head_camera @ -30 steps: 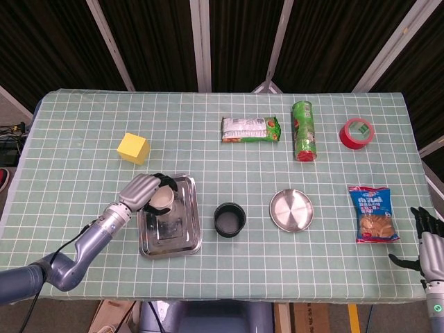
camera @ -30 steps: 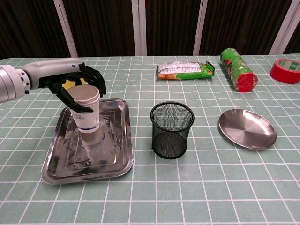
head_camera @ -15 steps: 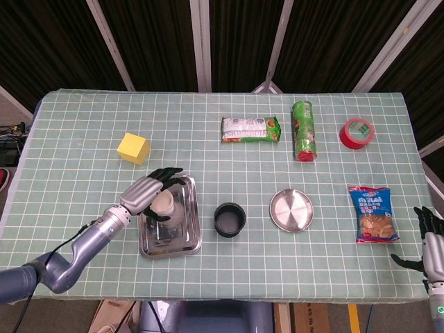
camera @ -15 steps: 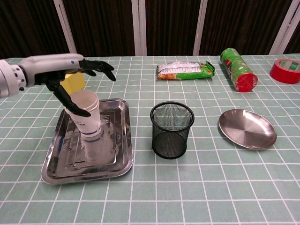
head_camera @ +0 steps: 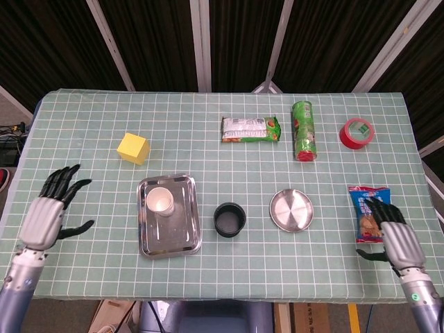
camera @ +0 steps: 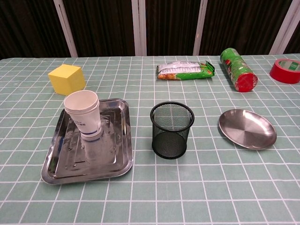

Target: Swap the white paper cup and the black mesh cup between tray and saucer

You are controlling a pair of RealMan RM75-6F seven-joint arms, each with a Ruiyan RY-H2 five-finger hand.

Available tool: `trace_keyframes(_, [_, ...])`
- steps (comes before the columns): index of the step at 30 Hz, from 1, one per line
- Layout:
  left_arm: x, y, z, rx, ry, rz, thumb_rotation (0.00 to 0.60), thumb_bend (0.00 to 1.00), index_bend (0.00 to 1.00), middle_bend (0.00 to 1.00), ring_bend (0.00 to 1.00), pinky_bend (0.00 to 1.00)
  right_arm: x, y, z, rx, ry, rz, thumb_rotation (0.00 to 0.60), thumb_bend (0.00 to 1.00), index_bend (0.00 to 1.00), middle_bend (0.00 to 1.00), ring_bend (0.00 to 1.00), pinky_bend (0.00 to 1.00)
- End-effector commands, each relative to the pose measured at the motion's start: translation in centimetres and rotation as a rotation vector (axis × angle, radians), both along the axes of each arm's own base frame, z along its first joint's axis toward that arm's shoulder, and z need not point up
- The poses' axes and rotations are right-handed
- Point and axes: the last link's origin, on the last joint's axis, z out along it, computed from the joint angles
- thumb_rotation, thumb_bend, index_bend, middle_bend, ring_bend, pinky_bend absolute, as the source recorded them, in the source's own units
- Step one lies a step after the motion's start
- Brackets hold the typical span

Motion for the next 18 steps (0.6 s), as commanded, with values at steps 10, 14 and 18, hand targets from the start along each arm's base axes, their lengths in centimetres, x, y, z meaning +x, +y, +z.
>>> trace_keyframes(10, [-2.5, -3.0, 1.0, 0.081, 0.102, 0.076, 0.6, 0.05, 0.2, 0.0, 0.0, 0.05, 14.8, -5.6, -8.1, 0.314, -0.085, 0.414, 0.6, 0.01, 0.0, 0.0, 0.06, 0.0])
trace_keyframes(14, [-2.7, -2.8, 1.0, 0.076, 0.102, 0.093, 0.6, 0.05, 0.2, 0.0, 0.0, 0.05, 16.7, -6.2, -10.0, 0.375, -0.086, 0.428, 0.6, 0.01, 0.0, 0.0, 0.06, 0.0])
trace_keyframes(18, [-2.8, -2.7, 1.0, 0.077, 0.1, 0.097, 0.6, 0.06, 0.2, 0.0, 0.0, 0.05, 18.5, -6.7, -11.9, 0.414, -0.089, 0.445, 0.6, 0.01, 0.0, 0.0, 0.06, 0.0])
